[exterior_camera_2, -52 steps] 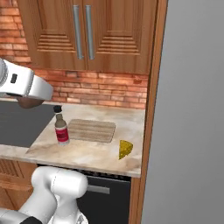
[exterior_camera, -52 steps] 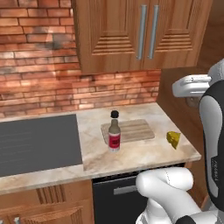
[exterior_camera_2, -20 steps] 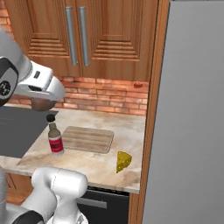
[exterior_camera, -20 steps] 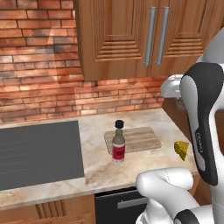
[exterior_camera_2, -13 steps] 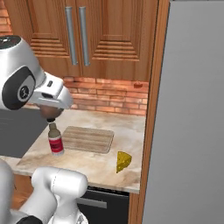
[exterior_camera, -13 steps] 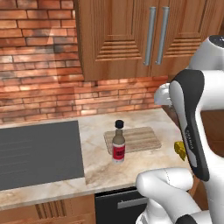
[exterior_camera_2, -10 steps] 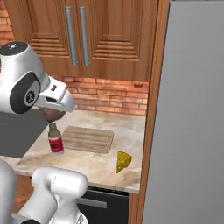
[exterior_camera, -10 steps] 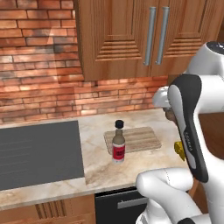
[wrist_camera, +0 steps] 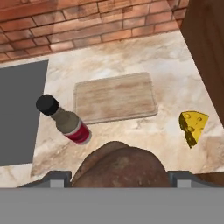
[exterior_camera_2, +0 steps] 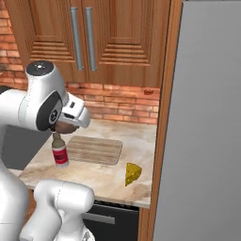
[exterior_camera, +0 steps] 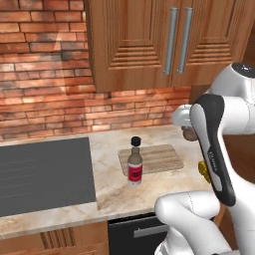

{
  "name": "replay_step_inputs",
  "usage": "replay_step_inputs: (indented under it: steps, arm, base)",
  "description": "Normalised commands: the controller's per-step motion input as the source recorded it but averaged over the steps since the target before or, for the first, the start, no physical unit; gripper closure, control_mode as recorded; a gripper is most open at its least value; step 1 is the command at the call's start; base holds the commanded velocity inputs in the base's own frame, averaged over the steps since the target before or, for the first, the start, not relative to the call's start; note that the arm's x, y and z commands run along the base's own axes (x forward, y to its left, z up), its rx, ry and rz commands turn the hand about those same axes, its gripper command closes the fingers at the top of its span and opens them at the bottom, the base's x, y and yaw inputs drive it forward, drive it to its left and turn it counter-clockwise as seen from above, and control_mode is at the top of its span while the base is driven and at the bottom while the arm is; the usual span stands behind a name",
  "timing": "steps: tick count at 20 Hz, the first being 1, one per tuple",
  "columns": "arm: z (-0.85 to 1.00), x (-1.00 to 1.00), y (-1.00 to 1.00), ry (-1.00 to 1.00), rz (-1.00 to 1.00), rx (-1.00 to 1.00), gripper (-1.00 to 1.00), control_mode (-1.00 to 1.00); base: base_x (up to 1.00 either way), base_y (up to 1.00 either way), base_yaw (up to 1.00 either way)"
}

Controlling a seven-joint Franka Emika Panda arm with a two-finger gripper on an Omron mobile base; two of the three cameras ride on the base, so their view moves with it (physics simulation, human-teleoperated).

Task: Retrieve the reheated potato from the microwave, then place the potato, cheese, and condiment on the cutting board.

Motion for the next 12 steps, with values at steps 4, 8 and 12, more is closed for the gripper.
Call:
replay_step_inputs:
  steps: [4, 8, 12]
  arm:
    - [-0.31, 0.46, -0.05, 0.0, 0.0, 0.03, 1.0, -1.0]
    - [-0.34, 0.47, -0.21, 0.0, 0.0, 0.0, 1.0, -1.0]
    - [-0.33, 0.49, -0.31, 0.0, 0.0, 0.0, 1.0, -1.0]
  base:
    - [0.0, 0.0, 0.0]
    - [0.0, 0.0, 0.0]
    - [0.0, 0.0, 0.0]
